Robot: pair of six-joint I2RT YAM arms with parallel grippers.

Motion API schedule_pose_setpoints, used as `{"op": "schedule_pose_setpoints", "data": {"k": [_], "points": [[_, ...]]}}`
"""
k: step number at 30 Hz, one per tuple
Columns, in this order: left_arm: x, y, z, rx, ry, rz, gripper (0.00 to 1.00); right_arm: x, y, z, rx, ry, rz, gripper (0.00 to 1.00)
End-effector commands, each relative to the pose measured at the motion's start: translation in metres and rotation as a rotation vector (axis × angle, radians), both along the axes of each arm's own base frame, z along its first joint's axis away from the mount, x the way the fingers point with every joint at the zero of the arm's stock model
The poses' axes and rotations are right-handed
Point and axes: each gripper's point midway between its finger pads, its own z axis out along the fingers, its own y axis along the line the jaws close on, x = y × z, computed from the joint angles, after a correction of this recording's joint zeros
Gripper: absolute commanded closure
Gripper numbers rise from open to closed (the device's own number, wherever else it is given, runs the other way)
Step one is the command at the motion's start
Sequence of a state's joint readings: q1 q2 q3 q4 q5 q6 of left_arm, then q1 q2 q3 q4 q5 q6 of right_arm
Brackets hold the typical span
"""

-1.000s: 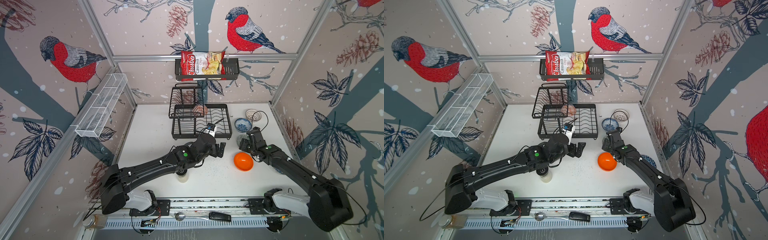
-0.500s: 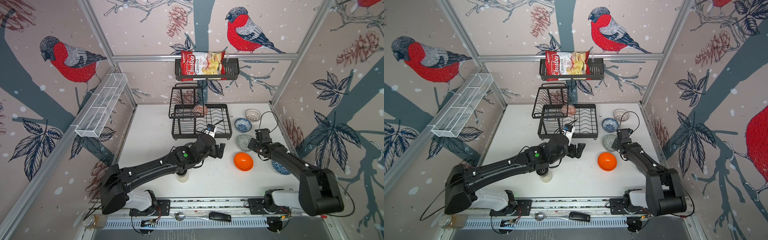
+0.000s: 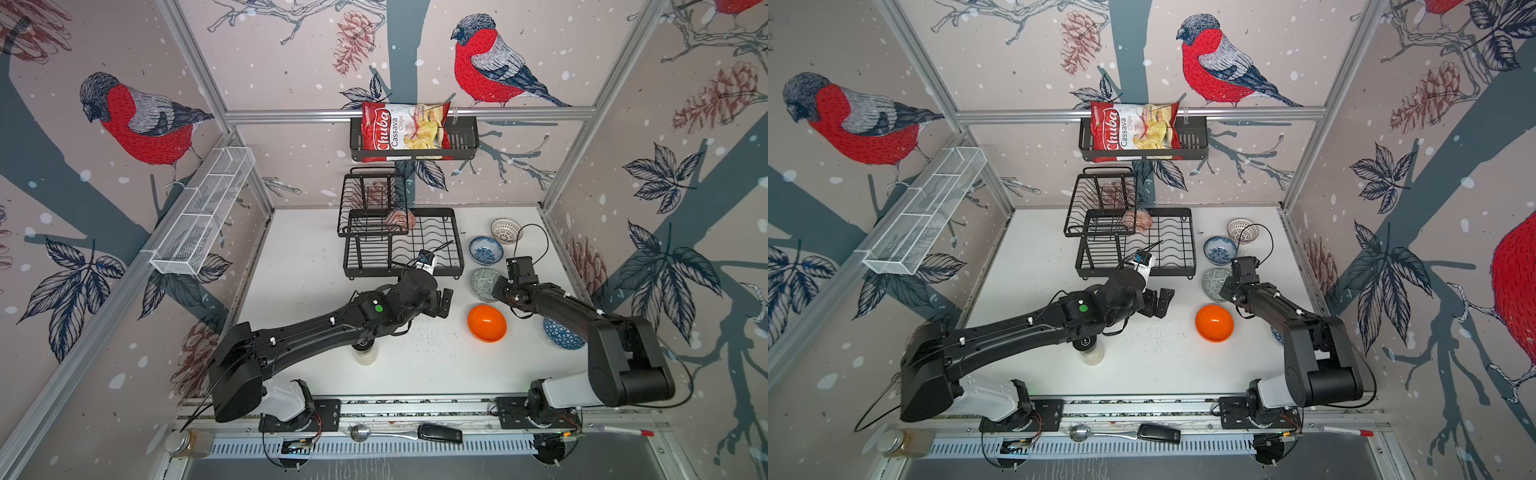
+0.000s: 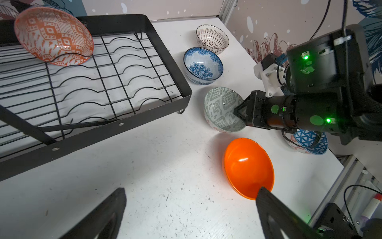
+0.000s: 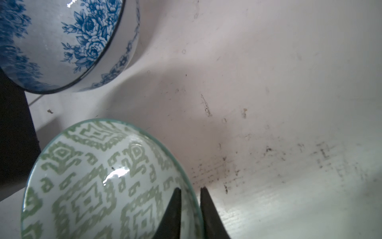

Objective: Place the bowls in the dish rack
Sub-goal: 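Lower the right gripper onto the green-patterned bowl rim and close, then lift the green-patterned bowl with the right gripper toward the rack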

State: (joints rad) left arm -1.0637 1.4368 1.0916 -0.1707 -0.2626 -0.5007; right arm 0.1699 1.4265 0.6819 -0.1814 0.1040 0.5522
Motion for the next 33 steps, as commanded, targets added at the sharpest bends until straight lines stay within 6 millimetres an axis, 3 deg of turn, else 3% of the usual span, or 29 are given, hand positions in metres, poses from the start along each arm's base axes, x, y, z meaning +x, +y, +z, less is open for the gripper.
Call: {"op": "schedule_pose_setpoints", "data": {"k": [1,6,17,28,33], "points": [[0.004,-0.006,0.003,-0.02,0.011,0.004,0.02,0.009,0.002,0.015,0.015,-0.064,-0.006,0.87],[0.011,-0.015,0.0,-0.024,0.056,-0.002,0.02,0.011,0.003,0.031,0.033,-0.124,-0.009,0.97],[0.03,-0.03,0.004,-0.109,0.116,-0.02,0.02,0.02,0.017,0.094,0.094,-0.338,0.007,0.99],[0.078,-0.066,0.032,-0.232,0.114,0.037,0.07,0.032,0.045,0.153,0.131,-0.49,0.025,1.0],[0.101,-0.074,0.032,-0.238,0.095,0.087,0.18,0.032,0.054,0.17,0.14,-0.53,0.027,1.0]]}}
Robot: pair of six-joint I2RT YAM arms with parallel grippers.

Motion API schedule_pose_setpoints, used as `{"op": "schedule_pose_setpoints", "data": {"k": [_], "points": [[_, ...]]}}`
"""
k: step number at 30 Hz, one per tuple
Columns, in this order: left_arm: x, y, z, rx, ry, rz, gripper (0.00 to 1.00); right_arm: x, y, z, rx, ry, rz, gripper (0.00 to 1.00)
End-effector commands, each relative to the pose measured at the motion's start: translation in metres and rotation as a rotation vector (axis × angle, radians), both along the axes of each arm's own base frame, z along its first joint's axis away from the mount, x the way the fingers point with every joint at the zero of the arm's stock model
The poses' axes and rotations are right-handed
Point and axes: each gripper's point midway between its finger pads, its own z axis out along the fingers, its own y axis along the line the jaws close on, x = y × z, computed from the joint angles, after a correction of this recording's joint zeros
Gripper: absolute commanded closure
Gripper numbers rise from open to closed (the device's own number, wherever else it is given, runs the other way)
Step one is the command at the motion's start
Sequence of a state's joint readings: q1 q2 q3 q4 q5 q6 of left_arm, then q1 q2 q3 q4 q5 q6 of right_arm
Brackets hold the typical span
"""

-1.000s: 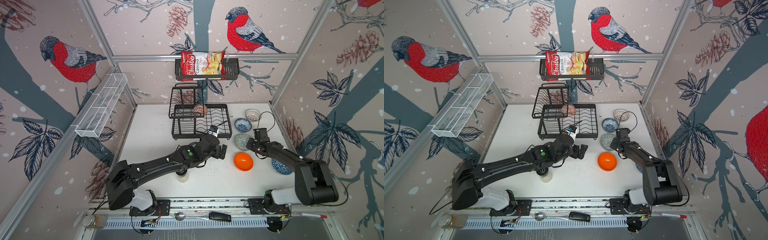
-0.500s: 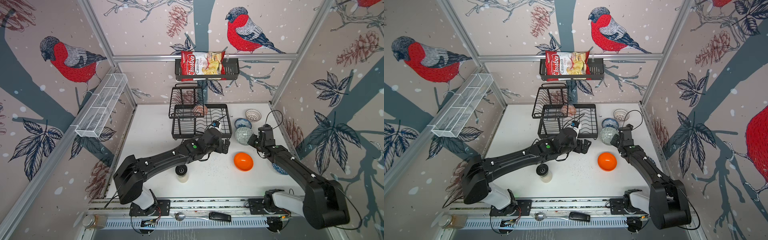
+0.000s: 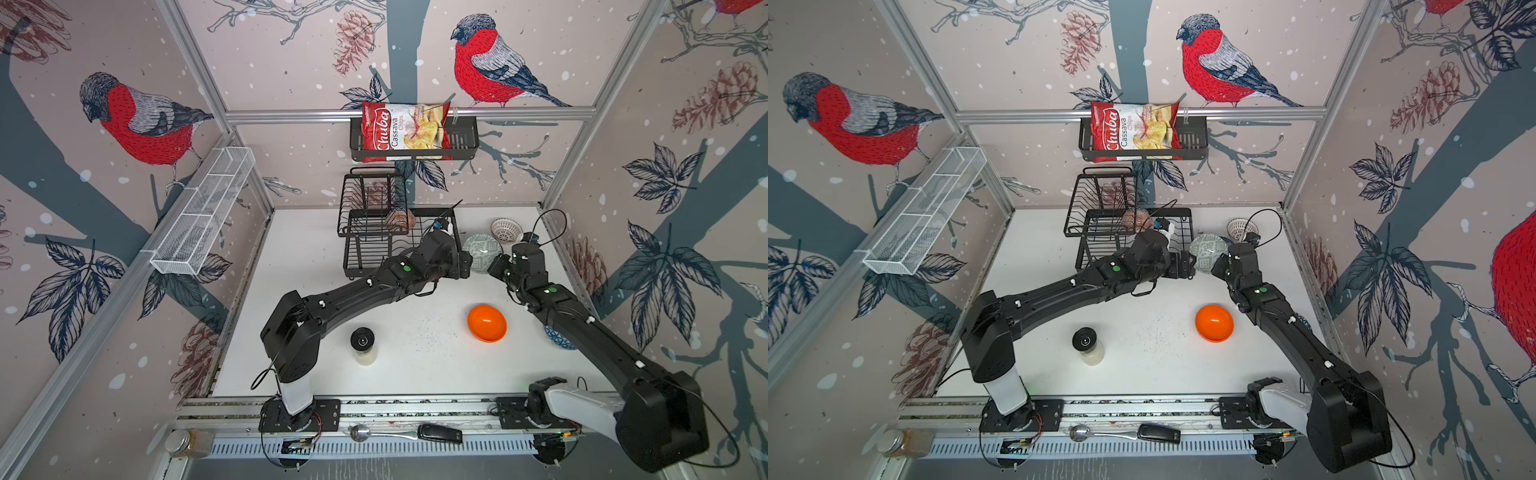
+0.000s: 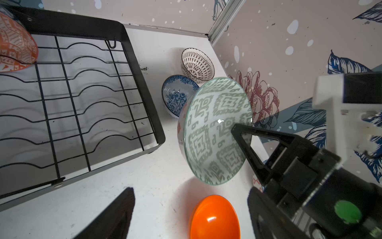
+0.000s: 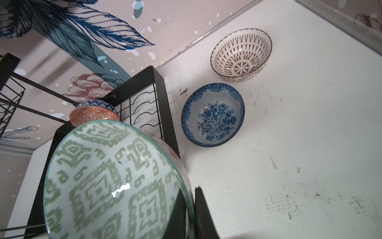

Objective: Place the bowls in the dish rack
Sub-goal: 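Lift the green-patterned bowl with the right gripper toward the rack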

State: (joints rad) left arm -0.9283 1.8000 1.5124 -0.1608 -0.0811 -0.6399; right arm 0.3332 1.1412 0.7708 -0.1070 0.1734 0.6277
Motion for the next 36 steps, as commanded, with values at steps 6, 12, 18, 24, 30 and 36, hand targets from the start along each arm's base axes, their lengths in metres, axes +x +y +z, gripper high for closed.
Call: {"op": "schedule_pose_setpoints", "data": {"k": [6,12,18,24,30,36], "points": [[0.034,-0.011,0.005,-0.044,-0.039,0.08,0.37,0.006,0.014,0.038,0.056,-0.123,-0.011,1.0],[0.042,-0.013,0.005,-0.067,-0.045,0.088,0.66,0.001,0.019,0.042,0.074,-0.15,-0.033,1.0],[0.044,-0.013,-0.002,-0.063,-0.046,0.092,0.8,0.0,0.021,0.038,0.089,-0.157,-0.053,1.0],[0.047,-0.013,-0.013,-0.057,-0.03,0.094,0.88,-0.007,0.026,0.041,0.121,-0.198,-0.053,1.0],[0.051,-0.012,-0.018,-0.061,-0.023,0.098,0.99,-0.013,0.027,0.049,0.139,-0.248,-0.046,1.0],[0.055,-0.012,-0.015,-0.08,-0.031,0.11,1.0,-0.009,0.031,0.05,0.125,-0.234,-0.037,0.96]]}}
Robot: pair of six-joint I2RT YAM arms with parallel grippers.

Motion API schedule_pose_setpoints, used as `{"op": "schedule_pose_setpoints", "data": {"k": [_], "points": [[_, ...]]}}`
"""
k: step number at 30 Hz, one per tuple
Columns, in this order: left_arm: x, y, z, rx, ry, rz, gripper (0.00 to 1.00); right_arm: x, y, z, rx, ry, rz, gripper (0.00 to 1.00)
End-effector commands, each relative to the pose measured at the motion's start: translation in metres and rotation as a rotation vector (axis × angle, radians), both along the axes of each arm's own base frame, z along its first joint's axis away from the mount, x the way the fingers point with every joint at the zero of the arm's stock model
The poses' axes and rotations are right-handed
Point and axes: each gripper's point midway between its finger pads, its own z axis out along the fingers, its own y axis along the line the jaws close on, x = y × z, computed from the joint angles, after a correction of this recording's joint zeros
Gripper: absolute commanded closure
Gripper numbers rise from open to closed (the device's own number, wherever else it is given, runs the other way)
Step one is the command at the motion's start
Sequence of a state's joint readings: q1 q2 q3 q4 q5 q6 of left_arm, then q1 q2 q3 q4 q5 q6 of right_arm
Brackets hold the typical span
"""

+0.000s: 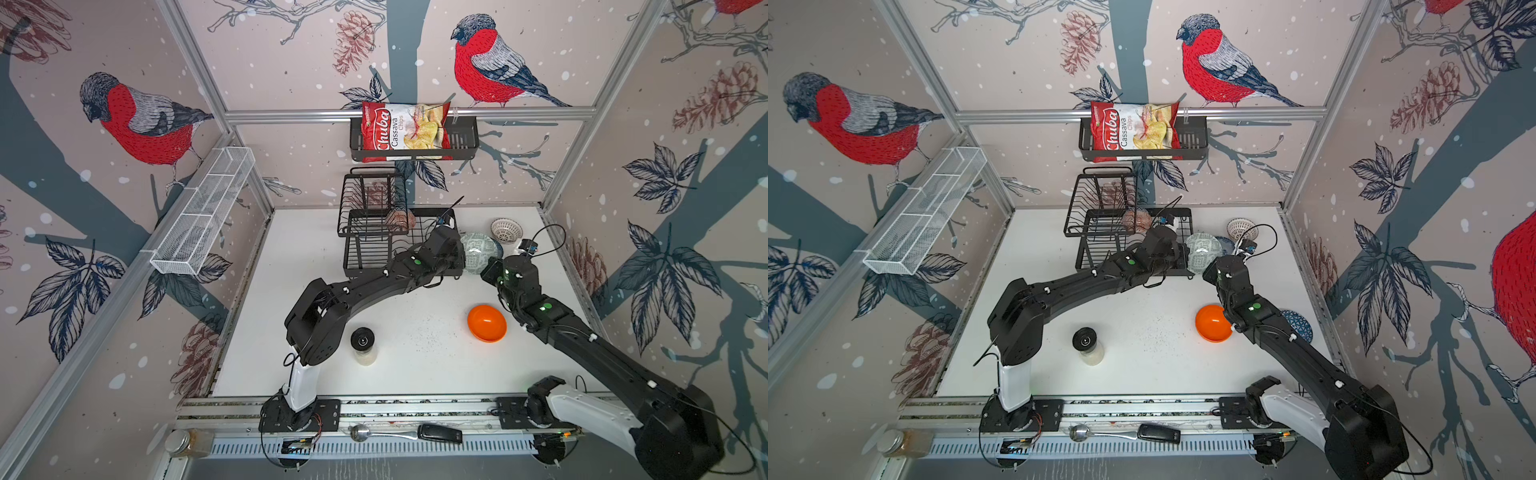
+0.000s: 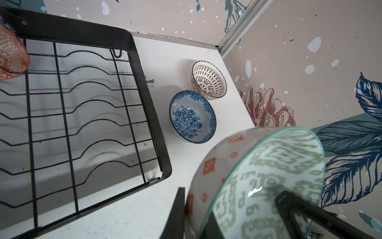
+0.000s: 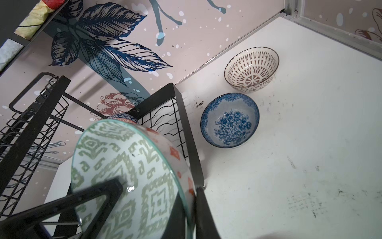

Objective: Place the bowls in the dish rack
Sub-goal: 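Lift the green-patterned bowl with the right gripper toward the rack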

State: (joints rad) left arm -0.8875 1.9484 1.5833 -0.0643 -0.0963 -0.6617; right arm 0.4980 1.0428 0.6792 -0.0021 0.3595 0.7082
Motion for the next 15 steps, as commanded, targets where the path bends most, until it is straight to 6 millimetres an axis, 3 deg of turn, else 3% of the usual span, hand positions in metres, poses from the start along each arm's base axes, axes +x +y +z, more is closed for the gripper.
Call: {"op": "schedule_pose_setpoints", "data": {"k": [1,4,11,15], "points": [[0.013,0.004,0.014,-0.056,-0.036,0.056,1.0,0.013,0.01,0.032,0.086,-0.098,0.002,0.94],[0.016,0.01,0.019,-0.064,-0.05,0.086,1.0,0.016,0.013,0.03,0.085,-0.077,0.006,0.87],[0.03,0.025,0.03,-0.072,-0.084,0.172,1.0,0.021,0.014,0.029,0.08,-0.046,0.014,0.57],[0.035,0.03,0.036,-0.091,-0.113,0.209,1.0,0.023,0.013,0.03,0.1,-0.032,0.022,0.52]]}}
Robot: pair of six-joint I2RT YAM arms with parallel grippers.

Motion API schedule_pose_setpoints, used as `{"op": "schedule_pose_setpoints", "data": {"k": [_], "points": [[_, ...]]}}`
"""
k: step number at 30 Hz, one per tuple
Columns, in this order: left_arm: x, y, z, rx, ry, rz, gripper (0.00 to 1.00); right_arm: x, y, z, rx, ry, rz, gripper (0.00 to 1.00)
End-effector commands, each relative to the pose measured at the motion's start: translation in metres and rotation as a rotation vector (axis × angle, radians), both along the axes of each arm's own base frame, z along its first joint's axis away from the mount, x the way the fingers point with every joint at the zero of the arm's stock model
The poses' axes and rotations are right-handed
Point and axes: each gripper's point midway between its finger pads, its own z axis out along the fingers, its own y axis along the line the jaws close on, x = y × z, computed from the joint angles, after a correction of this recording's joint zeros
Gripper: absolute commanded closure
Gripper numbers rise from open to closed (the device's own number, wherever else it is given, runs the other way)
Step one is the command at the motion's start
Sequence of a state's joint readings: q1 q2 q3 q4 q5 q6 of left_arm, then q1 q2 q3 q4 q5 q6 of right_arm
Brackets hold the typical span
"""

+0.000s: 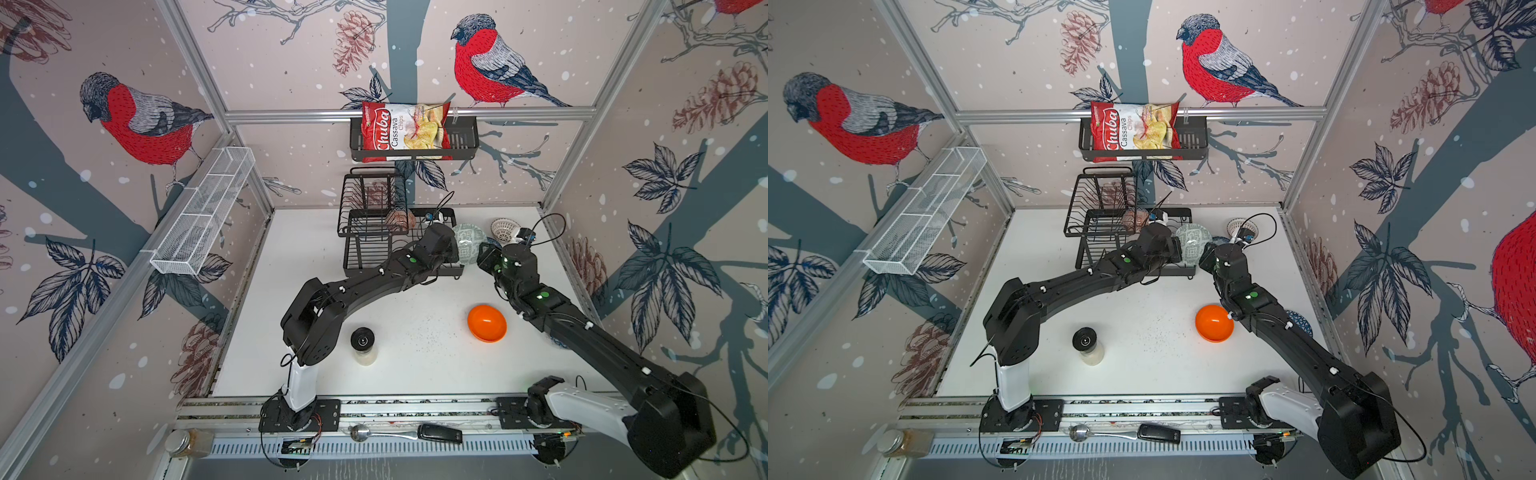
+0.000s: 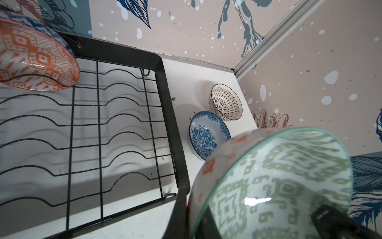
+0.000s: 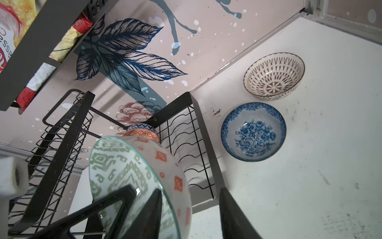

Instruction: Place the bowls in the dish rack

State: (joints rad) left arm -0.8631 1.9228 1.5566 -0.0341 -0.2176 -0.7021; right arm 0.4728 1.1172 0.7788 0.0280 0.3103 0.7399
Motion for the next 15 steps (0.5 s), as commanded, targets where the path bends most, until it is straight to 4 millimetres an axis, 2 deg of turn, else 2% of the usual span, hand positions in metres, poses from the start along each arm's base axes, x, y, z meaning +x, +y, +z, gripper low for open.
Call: {"op": "schedule_pose_setpoints", "data": {"k": [1,4,8,12,15], "points": [[0.014,0.004,0.026,-0.072,-0.082,0.072,1.0,0.001,0.001,0.004,0.038,0.004,0.016,0.5],[0.02,0.01,0.029,-0.077,-0.104,0.122,1.0,0.0,-0.002,0.011,0.069,-0.008,0.015,0.41],[0.028,0.017,0.039,-0.087,-0.155,0.178,1.0,-0.001,-0.002,0.028,0.118,-0.053,0.027,0.26],[0.037,0.029,0.051,-0.092,-0.227,0.255,1.0,0.003,0.0,0.049,0.192,-0.076,0.052,0.02],[0.041,0.036,0.06,-0.097,-0.291,0.298,1.0,0.005,0.007,0.069,0.256,-0.101,0.081,0.0]]}}
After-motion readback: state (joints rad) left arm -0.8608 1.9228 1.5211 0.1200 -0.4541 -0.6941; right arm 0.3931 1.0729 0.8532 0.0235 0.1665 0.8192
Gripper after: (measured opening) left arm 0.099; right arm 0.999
